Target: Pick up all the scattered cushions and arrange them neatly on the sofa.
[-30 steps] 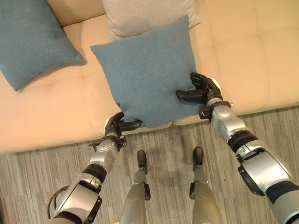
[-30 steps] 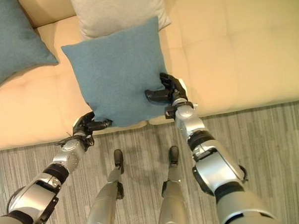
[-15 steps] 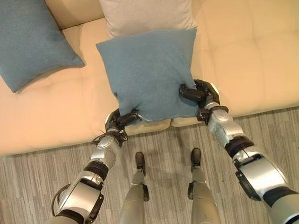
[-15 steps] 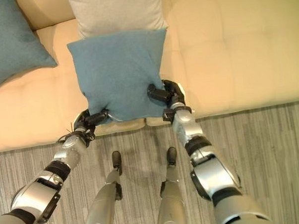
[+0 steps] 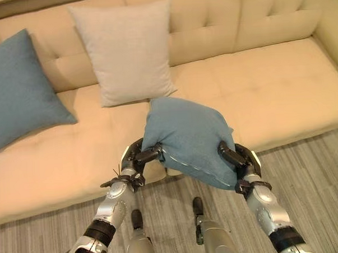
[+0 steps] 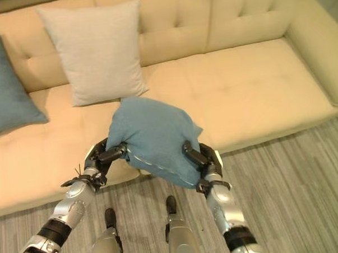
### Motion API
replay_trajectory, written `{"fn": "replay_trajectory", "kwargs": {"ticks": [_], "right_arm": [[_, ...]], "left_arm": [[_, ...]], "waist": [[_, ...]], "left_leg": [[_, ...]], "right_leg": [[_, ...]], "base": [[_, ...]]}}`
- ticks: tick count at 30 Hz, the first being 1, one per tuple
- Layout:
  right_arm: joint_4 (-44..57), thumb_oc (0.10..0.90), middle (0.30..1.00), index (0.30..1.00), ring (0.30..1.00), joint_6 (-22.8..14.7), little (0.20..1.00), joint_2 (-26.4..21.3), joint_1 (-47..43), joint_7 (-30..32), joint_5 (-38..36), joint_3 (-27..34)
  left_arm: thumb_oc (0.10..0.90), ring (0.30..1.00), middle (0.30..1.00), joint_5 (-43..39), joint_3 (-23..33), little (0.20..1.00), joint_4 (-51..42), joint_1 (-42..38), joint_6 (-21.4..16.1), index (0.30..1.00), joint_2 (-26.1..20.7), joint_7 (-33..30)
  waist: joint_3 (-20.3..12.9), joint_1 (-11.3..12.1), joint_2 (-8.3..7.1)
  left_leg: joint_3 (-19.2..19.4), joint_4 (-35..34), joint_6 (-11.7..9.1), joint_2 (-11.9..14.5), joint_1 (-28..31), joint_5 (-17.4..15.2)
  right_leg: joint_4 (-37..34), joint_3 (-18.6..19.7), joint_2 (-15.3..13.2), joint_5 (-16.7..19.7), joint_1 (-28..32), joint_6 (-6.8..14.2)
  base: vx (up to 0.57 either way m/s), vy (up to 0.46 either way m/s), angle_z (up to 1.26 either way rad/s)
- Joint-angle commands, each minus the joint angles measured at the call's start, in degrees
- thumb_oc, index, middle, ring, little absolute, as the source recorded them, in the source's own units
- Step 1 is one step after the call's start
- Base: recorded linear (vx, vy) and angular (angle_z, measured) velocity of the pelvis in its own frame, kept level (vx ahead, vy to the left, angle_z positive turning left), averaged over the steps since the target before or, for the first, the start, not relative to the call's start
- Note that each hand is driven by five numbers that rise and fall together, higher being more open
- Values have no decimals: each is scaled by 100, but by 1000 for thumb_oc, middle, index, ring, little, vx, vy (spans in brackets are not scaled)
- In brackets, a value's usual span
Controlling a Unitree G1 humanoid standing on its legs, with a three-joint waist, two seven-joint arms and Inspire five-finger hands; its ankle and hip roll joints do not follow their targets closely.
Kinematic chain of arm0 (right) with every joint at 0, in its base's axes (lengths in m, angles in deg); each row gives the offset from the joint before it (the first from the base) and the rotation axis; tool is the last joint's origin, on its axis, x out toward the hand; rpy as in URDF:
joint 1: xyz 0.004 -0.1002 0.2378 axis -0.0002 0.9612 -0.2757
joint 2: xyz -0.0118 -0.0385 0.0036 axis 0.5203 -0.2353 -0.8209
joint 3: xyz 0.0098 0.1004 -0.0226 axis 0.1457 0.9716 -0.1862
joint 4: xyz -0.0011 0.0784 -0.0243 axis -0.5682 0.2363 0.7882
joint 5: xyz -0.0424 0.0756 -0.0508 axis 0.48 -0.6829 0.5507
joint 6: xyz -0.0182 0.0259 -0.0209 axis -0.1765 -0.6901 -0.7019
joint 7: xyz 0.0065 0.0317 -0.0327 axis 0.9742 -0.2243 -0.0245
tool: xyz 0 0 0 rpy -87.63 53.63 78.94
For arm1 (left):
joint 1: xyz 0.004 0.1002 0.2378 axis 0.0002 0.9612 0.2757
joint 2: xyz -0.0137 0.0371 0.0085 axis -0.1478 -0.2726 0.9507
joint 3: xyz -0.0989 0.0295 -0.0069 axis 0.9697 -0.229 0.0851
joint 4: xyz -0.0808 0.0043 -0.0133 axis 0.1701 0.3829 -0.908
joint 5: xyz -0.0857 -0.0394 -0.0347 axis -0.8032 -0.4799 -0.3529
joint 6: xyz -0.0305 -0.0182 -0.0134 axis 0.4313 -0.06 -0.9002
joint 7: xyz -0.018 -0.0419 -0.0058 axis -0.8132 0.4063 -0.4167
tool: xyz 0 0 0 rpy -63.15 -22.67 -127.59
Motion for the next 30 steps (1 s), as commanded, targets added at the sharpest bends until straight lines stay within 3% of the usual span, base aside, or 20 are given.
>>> {"fn": "replay_trajectory", "kwargs": {"ticks": [1, 4, 5, 6, 7, 8, 9, 12, 13, 16, 20, 22, 24, 25, 26, 27, 28, 29, 30], "right_arm": [[907, 400, 300, 300, 300, -635, 300, -35, 105, -367, 44, 86], [1002, 400, 300, 300, 300, -603, 300, -1, 335, -440, 103, 207], [991, 400, 300, 300, 300, -611, 300, 53, 408, -428, 85, 285], [997, 400, 300, 300, 300, -607, 300, 54, 415, -426, 86, 288], [953, 400, 300, 300, 300, -602, 300, 77, 439, -401, 146, 313], [949, 400, 300, 300, 300, -605, 300, 93, 461, -342, 211, 308], [994, 400, 300, 300, 300, -573, 300, 125, 485, -365, 229, 302], [999, 400, 300, 300, 300, -558, 300, 152, 714, -314, 333, 283], [1048, 400, 300, 300, 300, -510, 300, 146, 808, -375, 321, 319], [913, 400, 300, 300, 300, -399, 300, 121, 859, -388, 351, 300], [806, 400, 300, 300, 300, -292, 300, 122, 825, -440, 265, 235], [865, 400, 300, 300, 300, -259, 300, 146, 868, -451, 243, 205], [918, 400, 300, 300, 300, -225, 300, 140, 977, -448, 227, 258], [889, 400, 300, 300, 300, -248, 300, 130, 1013, -427, 194, 274], [884, 400, 300, 300, 300, -249, 300, 129, 1018, -425, 195, 280], [844, 400, 300, 300, 300, -253, 300, 75, 1047, -382, 203, 265], [782, 400, 300, 300, 300, -314, 300, 65, 1018, -311, 139, 216], [773, 400, 300, 300, 300, -320, 300, 66, 1009, -309, 136, 215], [776, 400, 300, 300, 300, -327, 300, 50, 1020, -292, 124, 218]], "left_arm": [[400, 300, 300, 89, 118, 300, -1053, 282, -622, 300, 442, 789], [400, 300, 300, -116, 98, 300, -1208, 520, -570, 300, 596, 928], [400, 300, 300, -154, 85, 300, -1245, 513, -601, 300, 613, 973], [400, 300, 300, -153, 81, 300, -1245, 515, -602, 300, 614, 973], [400, 300, 300, -114, -6, 300, -1196, 469, -611, 300, 627, 975], [400, 300, 300, -68, -87, 300, -1166, 391, -609, 300, 652, 945], [400, 300, 300, -29, -59, 300, -1193, 357, -632, 300, 604, 931], [400, 300, 300, 4, -137, 300, -1137, 324, -615, 300, 609, 842], [400, 300, 300, 33, -136, 300, -1120, 386, -598, 300, 587, 855], [400, 300, 300, 85, -173, 300, -1059, 516, -483, 300, 595, 859], [400, 300, 300, 100, -175, 300, -1063, 627, -457, 300, 542, 864], [400, 300, 300, 121, -146, 300, -964, 626, -455, 300, 518, 828], [400, 300, 300, 191, -160, 300, -928, 631, -458, 300, 468, 856], [400, 300, 300, 276, -197, 300, -861, 607, -475, 300, 438, 825], [400, 300, 300, 276, -206, 300, -857, 609, -474, 300, 443, 827], [400, 300, 300, 354, -232, 300, -779, 587, -471, 300, 456, 819], [400, 300, 300, 389, -247, 300, -684, 543, -468, 300, 458, 738], [400, 300, 300, 390, -247, 300, -678, 535, -472, 300, 458, 737], [400, 300, 300, 426, -237, 300, -675, 527, -466, 300, 454, 717]], "waist": [[-1475, -148, 206], [-1570, -387, 360], [-1646, -524, 330], [-1655, -499, 329], [-1649, -581, 292], [-1593, -628, 300], [-1552, -625, 310], [-1360, -556, 468], [-1368, -544, 485], [-1488, -445, 642], [-1666, -314, 773], [-1743, -263, 758], [-1769, -301, 724], [-1760, -343, 723], [-1781, -328, 751], [-1760, -392, 773], [-1750, -388, 700], [-1737, -388, 724], [-1722, -370, 664]], "left_leg": [[-843, 1152, 171, -864, 108, -779], [-905, 349, 441, -1176, 531, -1272], [-722, 71, 557, -1289, 581, -1284], [-698, 58, 559, -1289, 584, -1281], [-558, 8, 618, -1365, 557, -1271], [-371, -7, 632, -1331, 535, -1248], [-250, -38, 637, -1278, 475, -1174], [456, -52, 659, -904, 421, -999], [576, -114, 670, -833, 478, -989], [1249, -116, 610, -521, 476, -906], [1933, -159, 401, -222, 515, -796], [2285, -216, 249, 5, 665, -745], [2379, -75, 39, 330, 735, -668], [2475, 11, -43, 585, 645, -237], [2388, 9, -111, 589, 692, -341], [2313, 240, -214, 1035, 682, 174], [2162, 580, -236, 1346, 640, 656], [2138, 603, -279, 1401, 628, 678], [1992, 923, -176, 1509, 496, 708]], "right_leg": [[-26, 188, 183, -332, 118, 361], [2, 627, 384, -76, -129, 542], [-69, 824, 387, 231, -375, 736], [-69, 847, 394, 236, -385, 738], [-107, 932, 383, 455, -528, 872], [-69, 773, 368, 595, -691, 981], [-49, 507, 259, 506, -813, 986], [471, -937, -320, -174, -583, 630], [552, -1030, -411, -234, -531, 527], [838, -1284, -888, -463, -103, 513], [528, -1379, -1605, -117, 275, 778], [241, -1567, -1750, -64, 388, 866], [114, -1597, -1582, -384, 467, 969], [141, -1555, -1391, -356, 351, 856], [171, -1517, -1375, -465, 388, 906], [198, -1402, -987, -688, 365, 724], [162, -1335, -676, -786, 457, 588], [154, -1348, -625, -793, 468, 558], [110, -1321, -535, -823, 528, 462]], "base": [[-126, 48, -107], [-203, 83, -138], [-193, 84, -80], [-225, 40, -80], [-201, -36, -99], [-300, -43, -105], [-326, -83, -131], [-297, -137, -148], [-223, -175, -110], [-151, -224, -138], [-32, -302, -132], [114, -466, -144], [166, -516, -116], [137, -316, -65], [154, -538, -58], [254, -583, -91], [183, -618, -91], [126, -416, -79], [137, -565, -61]]}}
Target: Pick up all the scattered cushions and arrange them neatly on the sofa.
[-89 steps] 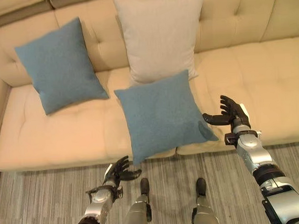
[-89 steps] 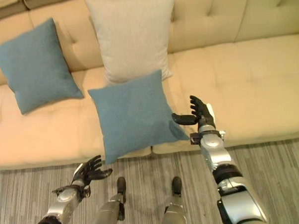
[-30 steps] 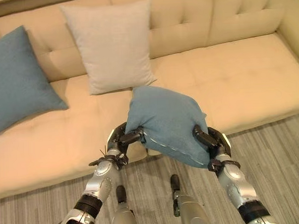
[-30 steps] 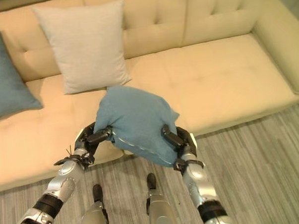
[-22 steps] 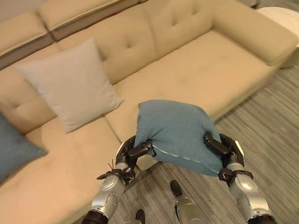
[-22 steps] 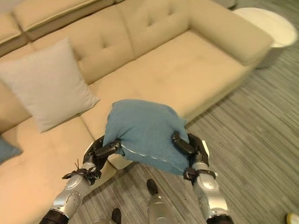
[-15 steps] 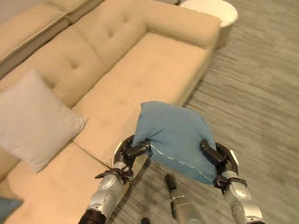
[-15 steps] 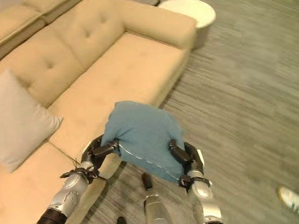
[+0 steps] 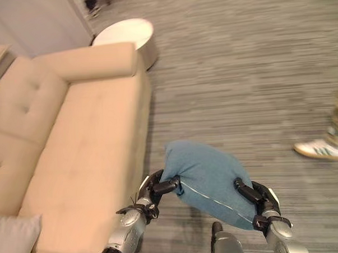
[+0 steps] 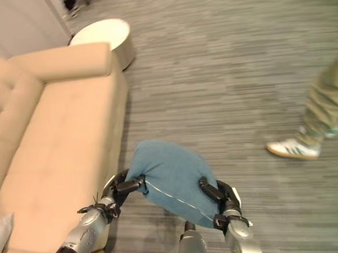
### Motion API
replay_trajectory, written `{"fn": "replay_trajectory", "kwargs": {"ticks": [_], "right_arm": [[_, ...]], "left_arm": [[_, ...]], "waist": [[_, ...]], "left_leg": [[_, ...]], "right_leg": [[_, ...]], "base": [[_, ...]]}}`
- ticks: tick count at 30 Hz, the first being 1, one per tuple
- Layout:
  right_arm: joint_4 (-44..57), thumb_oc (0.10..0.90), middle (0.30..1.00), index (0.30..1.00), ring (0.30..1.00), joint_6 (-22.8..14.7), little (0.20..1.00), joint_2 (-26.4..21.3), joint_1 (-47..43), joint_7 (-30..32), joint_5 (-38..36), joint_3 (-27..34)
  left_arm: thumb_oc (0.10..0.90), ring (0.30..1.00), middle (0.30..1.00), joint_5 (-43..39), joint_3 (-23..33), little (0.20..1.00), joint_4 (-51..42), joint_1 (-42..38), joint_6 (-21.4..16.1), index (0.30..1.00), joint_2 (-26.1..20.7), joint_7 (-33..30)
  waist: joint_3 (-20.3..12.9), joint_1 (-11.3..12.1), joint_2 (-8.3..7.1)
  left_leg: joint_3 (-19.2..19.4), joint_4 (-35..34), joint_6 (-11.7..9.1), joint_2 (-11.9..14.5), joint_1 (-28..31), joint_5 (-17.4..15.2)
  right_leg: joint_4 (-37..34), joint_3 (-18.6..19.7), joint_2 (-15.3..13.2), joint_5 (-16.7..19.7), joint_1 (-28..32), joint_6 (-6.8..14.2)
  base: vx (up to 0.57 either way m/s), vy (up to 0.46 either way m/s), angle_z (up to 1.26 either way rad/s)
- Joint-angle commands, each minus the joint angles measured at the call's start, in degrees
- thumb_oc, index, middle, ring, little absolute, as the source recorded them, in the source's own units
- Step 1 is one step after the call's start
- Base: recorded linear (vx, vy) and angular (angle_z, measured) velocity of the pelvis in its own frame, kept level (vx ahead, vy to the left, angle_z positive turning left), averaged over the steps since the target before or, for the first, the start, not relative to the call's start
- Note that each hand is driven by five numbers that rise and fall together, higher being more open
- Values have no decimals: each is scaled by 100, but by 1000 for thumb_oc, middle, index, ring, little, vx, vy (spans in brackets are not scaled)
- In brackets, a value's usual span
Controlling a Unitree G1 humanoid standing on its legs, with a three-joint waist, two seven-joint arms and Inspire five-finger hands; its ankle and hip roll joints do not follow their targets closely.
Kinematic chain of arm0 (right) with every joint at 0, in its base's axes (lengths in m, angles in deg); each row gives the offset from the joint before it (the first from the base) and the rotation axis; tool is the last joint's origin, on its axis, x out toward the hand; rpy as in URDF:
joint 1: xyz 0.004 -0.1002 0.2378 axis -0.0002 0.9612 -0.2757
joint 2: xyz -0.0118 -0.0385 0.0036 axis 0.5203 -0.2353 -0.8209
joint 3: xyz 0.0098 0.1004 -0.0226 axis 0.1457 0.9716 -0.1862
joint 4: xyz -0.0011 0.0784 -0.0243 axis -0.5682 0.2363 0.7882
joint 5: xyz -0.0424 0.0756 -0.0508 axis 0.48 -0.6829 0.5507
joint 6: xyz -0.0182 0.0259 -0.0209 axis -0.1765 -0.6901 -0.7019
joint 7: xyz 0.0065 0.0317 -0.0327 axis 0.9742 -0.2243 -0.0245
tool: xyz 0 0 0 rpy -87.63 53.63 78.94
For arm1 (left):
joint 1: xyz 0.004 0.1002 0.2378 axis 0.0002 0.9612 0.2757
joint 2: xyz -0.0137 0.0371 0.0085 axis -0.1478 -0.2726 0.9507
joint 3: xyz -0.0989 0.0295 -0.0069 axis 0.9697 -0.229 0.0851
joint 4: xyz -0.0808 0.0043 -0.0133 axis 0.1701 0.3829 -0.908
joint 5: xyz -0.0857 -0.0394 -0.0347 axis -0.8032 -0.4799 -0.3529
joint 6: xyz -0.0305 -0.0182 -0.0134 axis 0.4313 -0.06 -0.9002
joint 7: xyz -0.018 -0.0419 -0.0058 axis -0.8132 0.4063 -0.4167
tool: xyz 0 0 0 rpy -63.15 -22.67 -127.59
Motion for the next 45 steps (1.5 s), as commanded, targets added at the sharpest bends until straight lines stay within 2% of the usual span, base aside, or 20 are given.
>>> {"fn": "replay_trajectory", "kwargs": {"ticks": [1, 3, 4, 7, 11, 14, 15, 16, 17, 18, 21, 23, 24, 26, 31, 34, 36, 38, 40, 45], "right_arm": [[951, 400, 300, 300, 300, -695, 300, -41, -325, -57, -242, -115], [986, 400, 300, 300, 300, -656, 300, -41, -378, -45, -186, -210], [1018, 400, 300, 300, 300, -582, 300, -63, -419, -150, 11, -352], [753, 400, 300, 300, 300, -544, 300, -51, -571, -133, 74, -436], [346, 400, 300, 300, 300, -505, 300, -38, -914, -98, 280, -717], [144, 400, 300, 300, 300, -418, 300, 93, -1268, -128, 357, -891], [117, 400, 300, 300, 300, -440, 300, 209, -1298, -226, 421, -1020], [109, 400, 300, 300, 300, -432, 300, 285, -1170, -260, 490, -978], [109, 400, 300, 300, 300, -432, 300, 285, -1168, -259, 491, -978], [217, 400, 300, 300, 300, -380, 300, 287, -1095, -352, 623, -947], [335, 400, 300, 300, 300, -368, 300, 295, -933, -339, 700, -865], [435, 400, 300, 300, 300, -394, 300, 322, -792, -274, 746, -762], [526, 400, 300, 300, 300, -401, 300, 322, -712, -245, 696, -682], [532, 400, 300, 300, 300, -403, 300, 300, -693, -243, 680, -633], [548, 400, 300, 300, 300, -388, 300, 177, -529, -267, 684, -468], [453, 400, 300, 300, 300, -376, 300, 98, -532, -345, 822, -514], [463, 400, 300, 300, 300, -418, 300, -31, -594, -399, 932, -589], [585, 400, 300, 300, 300, -454, 300, -141, -632, -321, 958, -583], [657, 400, 300, 300, 300, -478, 300, -209, -737, -195, 920, -620], [868, 400, 300, 300, 300, -413, 300, -313, -966, -69, 936, -628]], "left_arm": [[400, 300, 300, 11, 209, 300, -544, -492, -668, 300, 114, 246], [400, 300, 300, -49, 283, 300, -606, -454, -710, 300, 100, 150], [400, 300, 300, -70, 426, 300, -687, -291, -748, 300, 104, 97], [400, 300, 300, -39, 426, 300, -455, -290, -685, 300, 100, 100], [400, 300, 300, 37, 479, 300, -180, -367, -699, 300, 150, 30], [400, 300, 300, -65, 701, 300, 5, -299, -706, 300, 100, -66], [400, 300, 300, -74, 791, 300, 58, -186, -658, 300, 90, -108], [400, 300, 300, -50, 813, 300, 47, -27, -596, 300, 61, -83], [400, 300, 300, -50, 812, 300, 46, -24, -596, 300, 61, -83], [400, 300, 300, 88, 870, 300, 50, -8, -541, 300, -14, -53], [400, 300, 300, 156, 935, 300, 70, 54, -517, 300, -87, -109], [400, 300, 300, 179, 935, 300, 43, 63, -555, 300, -75, -192], [400, 300, 300, 255, 860, 300, 62, -69, -564, 300, -57, -150], [400, 300, 300, 312, 833, 300, 84, -132, -571, 300, -62, -121], [400, 300, 300, 477, 647, 300, 111, -249, -633, 300, 19, -92], [400, 300, 300, 442, 727, 300, 108, -229, -666, 300, 57, -171], [400, 300, 300, 473, 794, 300, 79, -186, -655, 300, 34, -122], [400, 300, 300, 508, 803, 300, -1, -201, -579, 300, 43, -153], [400, 300, 300, 456, 783, 300, -82, -206, -532, 300, 32, -243], [400, 300, 300, 430, 797, 300, -99, -371, -492, 300, 12, -312]], "waist": [[-405, 157, -260], [-386, 295, -385], [-323, 686, -534], [-292, 994, -555], [-420, 1530, -381], [-506, 1862, -323], [-617, 2000, -355], [-709, 2087, -596], [-733, 2108, -582], [-720, 1978, -603], [-716, 1770, -358], [-640, 1498, -192], [-558, 1229, -162], [-559, 1126, -143], [-542, 673, -369], [-556, 640, -515], [-629, 709, -572], [-506, 699, -557], [-327, 688, -650], [-193, 767, -662]], "left_leg": [[-847, 865, 21, 820, -610, 1306], [-1164, 1104, 296, 451, -879, 1077], [-1775, 1433, 456, -579, -1589, 527], [-1321, 830, 536, -842, -1993, 336], [-647, -995, 318, -1391, -2422, 859], [-476, -1310, 505, -1441, -2446, 939], [-749, -1303, 699, -1630, -2334, 979], [-989, -1188, 955, -1943, -2186, 837], [-981, -1185, 950, -1913, -2211, 843], [-1062, -1022, 1089, -1923, -1895, 568], [-1410, -1017, 1282, -1906, -1494, 313], [-1821, -1121, 1292, -1912, -1016, 144], [-2118, -1083, 1156, -1924, -766, -9], [-2252, -1095, 1066, -1891, -686, -74], [-3259, -1171, 646, -1899, -220, -531], [-3630, -1155, 467, -1693, 28, -688], [-3986, -662, 305, -1252, 0, -550], [-3857, 592, 214, -945, -748, -29], [-3089, 1534, 455, -733, -1403, 77], [-2086, 1384, 589, -823, -1997, -296]], "right_leg": [[-1254, 153, -73, 125, 1182, 515], [-1324, 259, -17, 252, 1141, 417], [-1360, 515, 152, 131, 1368, 352], [-1400, 407, 239, -43, 1742, 384], [-1467, 243, 524, -352, 2408, 550], [-1393, 241, 669, -437, 2709, 572], [-1098, 247, 690, -314, 2717, 629], [-265, 172, 435, 504, 2570, 1192], [-284, 191, 460, 532, 2547, 1185], [941, 51, 139, 1480, 2312, 1507], [2107, 138, 66, 1573, 1818, 1507], [2705, 93, -109, 1146, 1122, 1290], [2189, 66, -531, 847, 795, 1078], [1739, 45, -675, 708, 739, 985], [-1247, 1590, -653, 970, 458, 1135], [-1441, 1592, -638, 1325, 429, 1338], [-1277, 1461, -281, 927, 577, 1154], [-1237, 1129, -142, 635, 874, 851], [-1279, 774, -118, 498, 1100, 634], [-1368, 408, 101, 174, 1349, 480]], "base": [[145, -690, -65], [159, -467, -97], [335, -343, -102], [362, -228, -89], [484, -90, 5], [472, -25, -1], [624, 51, -13], [504, 38, -17], [545, 17, -33], [290, 6, -17], [495, 139, 70], [429, -30, 168], [524, -199, 119], [316, -200, 113], [389, -361, 111], [408, -451, 83], [329, -463, 100], [123, -343, 102], [9, -354, 101], [106, -200, 70]]}}
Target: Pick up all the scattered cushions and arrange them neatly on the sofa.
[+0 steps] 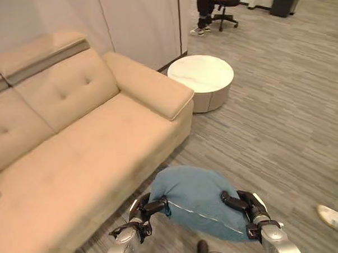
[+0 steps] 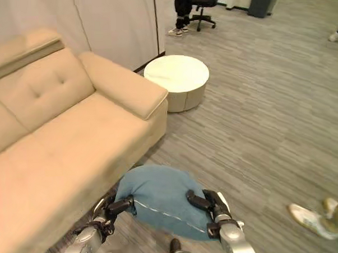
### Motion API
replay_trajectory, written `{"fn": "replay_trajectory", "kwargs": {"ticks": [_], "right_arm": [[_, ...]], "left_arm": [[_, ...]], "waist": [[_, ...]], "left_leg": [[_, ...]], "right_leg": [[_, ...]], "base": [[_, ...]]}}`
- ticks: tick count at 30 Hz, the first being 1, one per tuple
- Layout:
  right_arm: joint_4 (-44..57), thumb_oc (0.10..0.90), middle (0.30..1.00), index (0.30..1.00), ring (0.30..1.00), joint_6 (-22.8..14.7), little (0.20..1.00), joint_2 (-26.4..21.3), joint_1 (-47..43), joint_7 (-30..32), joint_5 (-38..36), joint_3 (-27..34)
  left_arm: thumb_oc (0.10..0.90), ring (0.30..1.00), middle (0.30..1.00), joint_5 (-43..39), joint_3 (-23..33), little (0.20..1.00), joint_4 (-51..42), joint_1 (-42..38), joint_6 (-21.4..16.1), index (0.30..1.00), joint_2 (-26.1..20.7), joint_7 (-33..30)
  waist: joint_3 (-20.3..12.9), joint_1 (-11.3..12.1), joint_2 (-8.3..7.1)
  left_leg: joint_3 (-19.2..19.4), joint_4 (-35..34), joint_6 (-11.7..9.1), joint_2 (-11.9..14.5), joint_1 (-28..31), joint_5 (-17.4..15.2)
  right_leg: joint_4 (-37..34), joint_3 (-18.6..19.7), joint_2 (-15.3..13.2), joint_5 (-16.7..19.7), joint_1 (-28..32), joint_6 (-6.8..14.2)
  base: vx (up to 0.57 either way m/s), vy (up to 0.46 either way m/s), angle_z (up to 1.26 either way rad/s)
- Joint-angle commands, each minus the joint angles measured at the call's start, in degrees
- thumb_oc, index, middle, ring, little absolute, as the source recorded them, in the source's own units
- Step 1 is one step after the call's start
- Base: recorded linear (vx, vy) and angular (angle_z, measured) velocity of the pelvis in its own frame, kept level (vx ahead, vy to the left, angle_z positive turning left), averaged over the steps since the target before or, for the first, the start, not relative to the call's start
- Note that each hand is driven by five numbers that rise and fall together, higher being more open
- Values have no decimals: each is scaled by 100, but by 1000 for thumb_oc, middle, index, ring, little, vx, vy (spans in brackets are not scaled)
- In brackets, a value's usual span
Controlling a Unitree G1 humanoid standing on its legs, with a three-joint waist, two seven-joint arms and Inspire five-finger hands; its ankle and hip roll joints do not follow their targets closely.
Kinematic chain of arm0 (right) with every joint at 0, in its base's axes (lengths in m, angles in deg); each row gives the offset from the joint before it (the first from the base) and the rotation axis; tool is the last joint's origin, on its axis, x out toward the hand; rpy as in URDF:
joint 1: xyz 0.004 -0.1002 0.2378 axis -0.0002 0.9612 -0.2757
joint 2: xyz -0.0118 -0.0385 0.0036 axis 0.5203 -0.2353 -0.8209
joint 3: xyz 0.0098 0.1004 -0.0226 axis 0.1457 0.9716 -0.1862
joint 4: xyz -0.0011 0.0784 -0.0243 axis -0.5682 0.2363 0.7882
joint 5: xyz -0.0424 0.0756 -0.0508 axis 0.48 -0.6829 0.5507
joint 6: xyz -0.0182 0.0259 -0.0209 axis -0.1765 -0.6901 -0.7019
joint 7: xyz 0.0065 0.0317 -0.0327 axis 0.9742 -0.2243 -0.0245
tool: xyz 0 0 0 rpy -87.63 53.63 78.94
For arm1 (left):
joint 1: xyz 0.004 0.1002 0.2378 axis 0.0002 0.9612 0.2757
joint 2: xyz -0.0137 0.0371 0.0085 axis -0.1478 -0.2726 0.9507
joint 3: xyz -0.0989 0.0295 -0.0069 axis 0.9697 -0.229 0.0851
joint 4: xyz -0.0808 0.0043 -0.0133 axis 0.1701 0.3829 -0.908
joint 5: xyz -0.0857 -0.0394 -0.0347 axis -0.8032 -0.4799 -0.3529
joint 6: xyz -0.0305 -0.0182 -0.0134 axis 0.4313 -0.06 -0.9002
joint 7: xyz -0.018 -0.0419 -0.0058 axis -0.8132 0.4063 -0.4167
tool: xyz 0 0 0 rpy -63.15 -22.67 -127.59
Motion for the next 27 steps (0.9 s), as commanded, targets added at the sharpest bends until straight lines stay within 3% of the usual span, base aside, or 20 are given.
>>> {"fn": "replay_trajectory", "kwargs": {"ticks": [1, 2, 4, 5, 6, 8, 9, 12, 14, 16, 17, 19, 23, 25, 27], "right_arm": [[1044, 400, 300, 300, 300, -745, 300, -79, -773, 30, -107, 104], [1051, 400, 300, 300, 300, -750, 300, -93, -831, 38, -88, 85], [1032, 400, 300, 300, 300, -773, 300, -77, -937, 52, -94, 14], [1032, 400, 300, 300, 300, -773, 300, -76, -938, 52, -94, 14], [1058, 400, 300, 300, 300, -775, 300, -32, -1024, 93, -91, -11], [1078, 400, 300, 300, 300, -752, 300, 76, -1020, 60, -79, -109], [1078, 400, 300, 300, 300, -725, 300, 155, -1029, 18, -6, -181], [1091, 400, 300, 300, 300, -693, 300, 278, -928, -60, 69, -196], [1084, 400, 300, 300, 300, -650, 300, 317, -892, -89, 134, -206], [1091, 400, 300, 300, 300, -634, 300, 344, -838, -126, 173, -194], [1170, 400, 300, 300, 300, -609, 300, 370, -758, -143, 198, -167], [1224, 400, 300, 300, 300, -602, 300, 378, -693, -171, 204, -148], [1306, 400, 300, 300, 300, -637, 300, 287, -674, -155, 195, -8], [1359, 400, 300, 300, 300, -666, 300, 206, -725, -115, 176, 70], [1420, 400, 300, 300, 300, -712, 300, 99, -834, -143, 186, 147]], "left_arm": [[400, 300, 300, -75, 261, 300, -1071, -786, -623, 300, -258, 90], [400, 300, 300, -88, 291, 300, -1121, -783, -633, 300, -264, 93], [400, 300, 300, -96, 294, 300, -1164, -756, -642, 300, -273, 114], [400, 300, 300, -96, 294, 300, -1164, -756, -642, 300, -273, 114], [400, 300, 300, -79, 301, 300, -1185, -745, -628, 300, -294, 93], [400, 300, 300, -142, 351, 300, -1146, -714, -611, 300, -297, 65], [400, 300, 300, -149, 415, 300, -1163, -641, -591, 300, -332, 52], [400, 300, 300, -138, 438, 300, -1243, -477, -549, 300, -382, 92], [400, 300, 300, -153, 448, 300, -1276, -433, -526, 300, -408, 92], [400, 300, 300, -152, 428, 300, -1303, -429, -489, 300, -462, 100], [400, 300, 300, -167, 432, 300, -1367, -401, -498, 300, -477, 78], [400, 300, 300, -153, 444, 300, -1357, -437, -501, 300, -487, 62], [400, 300, 300, -19, 422, 300, -1383, -652, -524, 300, -523, 75], [400, 300, 300, 55, 365, 300, -1413, -808, -555, 300, -514, 106], [400, 300, 300, 111, 370, 300, -1537, -974, -638, 300, -529, 130]], "waist": [[-146, 221, 34], [-138, 334, 70], [-128, 560, 183], [-119, 562, 177], [-99, 665, 153], [-207, 704, 67], [-284, 802, 50], [-458, 891, -134], [-541, 896, -205], [-561, 830, -167], [-529, 750, -80], [-464, 574, 57], [-353, 239, 149], [-297, 53, 90], [-258, -117, 30]], "left_leg": [[360, -626, 22, -217, -176, -368], [382, -1059, 10, -365, -370, -143], [578, -2228, -133, -367, -581, 610], [584, -2244, -133, -372, -562, 617], [1229, -2654, -164, -273, -860, 752], [1527, -2780, -149, -267, -690, 785], [1502, -2672, -65, -234, -684, 979], [1493, -2255, 112, -352, -644, 805], [1600, -2171, 291, -466, -436, 547], [1618, -2115, 466, -583, -178, 286], [1540, -2135, 539, -573, 23, 189], [1340, -2265, 584, -625, 441, 19], [811, -2468, 368, -659, 1012, -252], [493, -2522, 224, -713, 1269, -444], [248, -2655, 93, -750, 1562, -576]], "right_leg": [[-108, 271, -152, -382, 353, 665], [-130, 237, -53, -446, 435, 666], [-173, 206, 181, -646, 702, 637], [-172, 209, 176, -647, 711, 638], [-202, 123, 265, -817, 1025, 617], [-174, 59, 233, -988, 1291, 692], [-169, 87, 260, -968, 1414, 709], [212, 155, 34, -874, 1472, 884], [981, 88, -296, -288, 1338, 1188], [2040, 89, -554, 620, 1135, 1414], [2595, 114, -629, 773, 839, 1364], [2829, 96, -736, 587, 383, 1236], [1658, -14, -954, -15, -212, 1046], [388, 355, -923, 103, -422, 1099], [-342, 836, -942, 558, -776, 1302]], "base": [[237, -69, 47], [290, -62, 18], [286, -39, 12], [372, -37, -10], [426, -8, -1], [570, 37, 2], [483, 69, -11], [476, 120, -20], [418, 215, -31], [395, 238, 15], [407, 196, 29], [365, 100, 45], [351, -99, 72], [411, -236, 81], [458, -244, 86]]}}
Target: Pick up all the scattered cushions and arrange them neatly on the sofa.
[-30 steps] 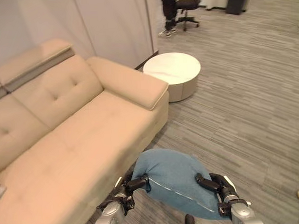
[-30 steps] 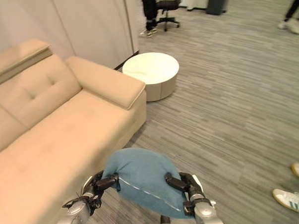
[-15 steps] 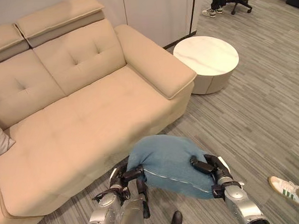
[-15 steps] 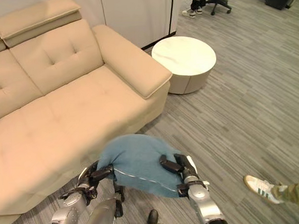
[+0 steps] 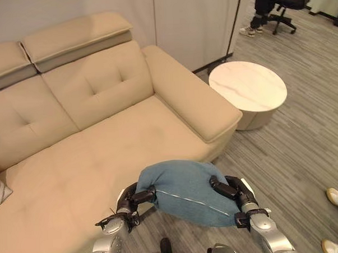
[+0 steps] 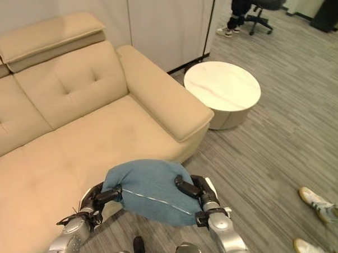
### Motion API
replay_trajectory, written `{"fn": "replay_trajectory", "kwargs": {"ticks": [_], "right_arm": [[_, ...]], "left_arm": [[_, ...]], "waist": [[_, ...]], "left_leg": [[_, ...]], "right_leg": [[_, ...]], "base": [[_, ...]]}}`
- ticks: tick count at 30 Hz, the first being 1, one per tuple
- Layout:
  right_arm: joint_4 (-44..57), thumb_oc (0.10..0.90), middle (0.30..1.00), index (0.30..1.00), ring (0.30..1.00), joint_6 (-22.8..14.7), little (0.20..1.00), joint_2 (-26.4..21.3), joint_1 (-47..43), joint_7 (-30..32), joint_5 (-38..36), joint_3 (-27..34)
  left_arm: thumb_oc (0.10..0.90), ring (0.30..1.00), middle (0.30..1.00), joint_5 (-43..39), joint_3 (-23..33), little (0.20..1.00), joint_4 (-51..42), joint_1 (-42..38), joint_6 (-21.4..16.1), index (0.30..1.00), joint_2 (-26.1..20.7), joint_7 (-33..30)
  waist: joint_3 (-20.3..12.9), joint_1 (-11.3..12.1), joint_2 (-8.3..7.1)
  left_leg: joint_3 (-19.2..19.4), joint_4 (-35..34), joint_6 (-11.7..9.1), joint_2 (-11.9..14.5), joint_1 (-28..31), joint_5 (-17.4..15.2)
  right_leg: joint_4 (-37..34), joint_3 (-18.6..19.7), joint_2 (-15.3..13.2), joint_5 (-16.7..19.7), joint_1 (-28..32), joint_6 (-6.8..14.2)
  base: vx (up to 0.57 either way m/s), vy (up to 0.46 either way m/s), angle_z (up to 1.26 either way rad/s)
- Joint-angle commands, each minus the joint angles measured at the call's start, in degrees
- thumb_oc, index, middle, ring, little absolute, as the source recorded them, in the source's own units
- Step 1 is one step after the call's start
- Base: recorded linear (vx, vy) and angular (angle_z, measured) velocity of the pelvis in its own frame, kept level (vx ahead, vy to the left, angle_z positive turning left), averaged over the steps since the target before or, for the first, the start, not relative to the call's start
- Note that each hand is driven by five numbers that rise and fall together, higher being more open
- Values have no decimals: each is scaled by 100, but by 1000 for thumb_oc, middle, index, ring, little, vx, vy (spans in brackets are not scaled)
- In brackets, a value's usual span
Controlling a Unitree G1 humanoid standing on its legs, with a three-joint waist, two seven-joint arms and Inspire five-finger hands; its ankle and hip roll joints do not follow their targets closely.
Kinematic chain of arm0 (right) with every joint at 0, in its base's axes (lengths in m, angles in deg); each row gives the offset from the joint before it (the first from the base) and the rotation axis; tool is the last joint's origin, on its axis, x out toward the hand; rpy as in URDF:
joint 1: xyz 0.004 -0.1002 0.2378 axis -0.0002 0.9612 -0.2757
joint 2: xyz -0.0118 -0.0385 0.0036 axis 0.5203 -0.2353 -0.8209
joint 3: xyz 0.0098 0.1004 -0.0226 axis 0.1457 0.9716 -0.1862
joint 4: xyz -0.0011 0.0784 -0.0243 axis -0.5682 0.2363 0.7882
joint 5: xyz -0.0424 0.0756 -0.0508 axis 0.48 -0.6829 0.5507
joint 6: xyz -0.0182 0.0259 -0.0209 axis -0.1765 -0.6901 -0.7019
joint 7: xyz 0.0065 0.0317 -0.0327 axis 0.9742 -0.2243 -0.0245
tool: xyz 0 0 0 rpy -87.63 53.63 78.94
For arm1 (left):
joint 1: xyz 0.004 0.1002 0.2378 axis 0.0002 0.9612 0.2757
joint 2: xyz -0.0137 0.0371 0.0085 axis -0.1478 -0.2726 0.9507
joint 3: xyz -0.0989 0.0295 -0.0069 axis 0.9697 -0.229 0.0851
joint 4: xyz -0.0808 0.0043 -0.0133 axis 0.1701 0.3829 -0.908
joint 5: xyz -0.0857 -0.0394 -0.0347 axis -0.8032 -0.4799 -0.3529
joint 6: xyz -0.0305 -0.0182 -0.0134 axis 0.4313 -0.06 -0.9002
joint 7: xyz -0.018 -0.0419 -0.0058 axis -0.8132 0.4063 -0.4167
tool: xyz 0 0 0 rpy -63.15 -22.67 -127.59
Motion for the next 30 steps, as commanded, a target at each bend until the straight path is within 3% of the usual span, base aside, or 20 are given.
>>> {"fn": "replay_trajectory", "kwargs": {"ticks": [1, 2, 3, 5, 7, 8, 9, 10, 12, 13, 14, 15, 16, 19, 21, 25, 27, 30], "right_arm": [[747, 400, 300, 300, 300, -847, 300, -151, -789, -93, -69, 291], [732, 400, 300, 300, 300, -867, 300, -196, -871, -67, -41, 274], [803, 400, 300, 300, 300, -889, 300, -261, -926, -108, -22, 309], [774, 400, 300, 300, 300, -919, 300, -316, -1074, -128, -84, 292], [772, 400, 300, 300, 300, -965, 300, -443, -1211, -152, -159, 307], [748, 400, 300, 300, 300, -999, 300, -485, -1256, -126, -183, 290], [734, 400, 300, 300, 300, -1005, 300, -559, -1333, -83, -206, 271], [734, 400, 300, 300, 300, -973, 300, -636, -1447, -21, -243, 266], [730, 400, 300, 300, 300, -976, 300, -651, -1505, 25, -246, 278], [726, 400, 300, 300, 300, -971, 300, -695, -1567, 38, -250, 291], [714, 400, 300, 300, 300, -968, 300, -776, -1672, 53, -246, 310], [711, 400, 300, 300, 300, -969, 300, -776, -1674, 53, -247, 309], [687, 400, 300, 300, 300, -983, 300, -829, -1716, 71, -245, 308], [607, 400, 300, 300, 300, -1039, 300, -1006, -1988, 94, -235, 268], [527, 400, 300, 300, 300, -1071, 300, -1145, -2336, 180, -220, 176], [618, 400, 300, 300, 300, -1003, 300, -1432, -3202, 175, -259, -132], [599, 400, 300, 300, 300, -971, 300, -1584, -3844, 202, -352, -377], [-363, 400, 300, 300, 300, -881, 300, -2045, -5516, 344, -614, -1168]], "left_arm": [[400, 300, 300, 111, 110, 300, -1153, -870, -789, 300, -56, 193], [400, 300, 300, 161, 102, 300, -1205, -944, -811, 300, -115, 193], [400, 300, 300, 185, 69, 300, -1283, -1082, -822, 300, -189, 253], [400, 300, 300, 204, 102, 300, -1382, -1239, -840, 300, -235, 243], [400, 300, 300, 252, 135, 300, -1434, -1294, -855, 300, -314, 294], [400, 300, 300, 248, 136, 300, -1412, -1335, -865, 300, -310, 262], [400, 300, 300, 208, 191, 300, -1401, -1379, -871, 300, -307, 209], [400, 300, 300, 167, 211, 300, -1389, -1406, -848, 300, -325, 168], [400, 300, 300, 152, 209, 300, -1364, -1446, -832, 300, -318, 138], [400, 300, 300, 116, 222, 300, -1337, -1484, -834, 300, -296, 105], [400, 300, 300, 80, 262, 300, -1313, -1512, -831, 300, -294, 79], [400, 300, 300, 80, 263, 300, -1313, -1512, -830, 300, -294, 79], [400, 300, 300, 53, 285, 300, -1336, -1508, -834, 300, -319, 65], [400, 300, 300, -62, 378, 300, -1427, -1539, -889, 300, -477, 29], [400, 300, 300, -116, 403, 300, -1374, -1769, -940, 300, -678, -53], [400, 300, 300, -260, 259, 300, -1181, -2593, -1015, 300, -1068, -173], [400, 300, 300, -295, 125, 300, -1118, -3131, -1057, 300, -1505, -201], [400, 300, 300, -317, -735, 300, -299, -4931, -1036, 300, -2219, -278]], "waist": [[-473, -108, -92], [-453, -132, -90], [-478, -132, -167], [-524, -152, -214], [-636, -158, -156], [-632, -160, -109], [-571, -119, -79], [-492, -82, -180], [-467, -58, -179], [-444, -13, -135], [-479, 84, -151], [-475, 85, -158], [-493, 143, -160], [-500, 396, -58], [-400, 549, -124], [-555, 643, -68], [-640, 713, -120], [-740, 825, -247]], "left_leg": [[-181, 305, -579, 349, 342, -843], [-221, 279, -611, 387, 457, -883], [-304, 432, -645, 400, 435, -1018], [-434, 645, -730, 484, 567, -1148], [-572, 1310, -869, 783, 443, -980], [-623, 1979, -927, 937, 158, -829], [-599, 2656, -945, 1091, -158, -501], [-275, 3296, -774, 1261, -575, -268], [-132, 3402, -749, 1367, -730, -254], [0, 3320, -760, 1463, -878, -327], [100, 2671, -770, 1428, -1019, -495], [106, 2655, -767, 1420, -1004, -490], [98, 2192, -805, 1427, -1089, -462], [-152, 460, -1101, 1581, -1257, 591], [-319, 48, -1198, 1681, -1583, 767], [-374, -58, -1301, 1726, -1429, 922], [-362, 129, -1298, 1639, -1416, 857], [-297, 361, -1288, 1510, -1479, 703]], "right_leg": [[-1454, 401, -78, 1416, 8, 418], [-1413, 335, -102, 1524, -94, 483], [-1432, 333, -143, 1404, 42, 510], [-1100, 454, -11, 1417, 106, 456], [-928, 407, 225, 1240, 263, 298], [-906, 246, 286, 1155, 403, 160], [-902, 91, 336, 1074, 574, 16], [-980, -115, 389, 908, 793, -197], [-1010, -193, 453, 806, 888, -257], [-1029, -268, 516, 693, 977, -277], [-1110, -369, 514, 578, 1114, -244], [-1109, -366, 505, 576, 1120, -241], [-1132, -388, 515, 513, 1181, -221], [-1100, -406, 681, 271, 1416, -194], [-1045, -395, 658, 87, 1636, -176], [-885, -369, 594, -84, 1845, -28], [-872, -288, 481, -50, 1894, 44], [-1082, -294, 264, 69, 1983, 180]], "base": [[390, -226, 92], [341, -237, 79], [287, -259, 74], [338, -299, 101], [309, -295, 80], [209, -267, 61], [201, -381, 62], [118, -265, 54], [99, -176, 25], [264, -90, 35], [229, -18, 33], [242, 38, 37], [194, 81, 22], [303, 140, 10], [285, 118, 3], [268, 181, -16], [235, 206, 4], [210, 164, 1]]}}
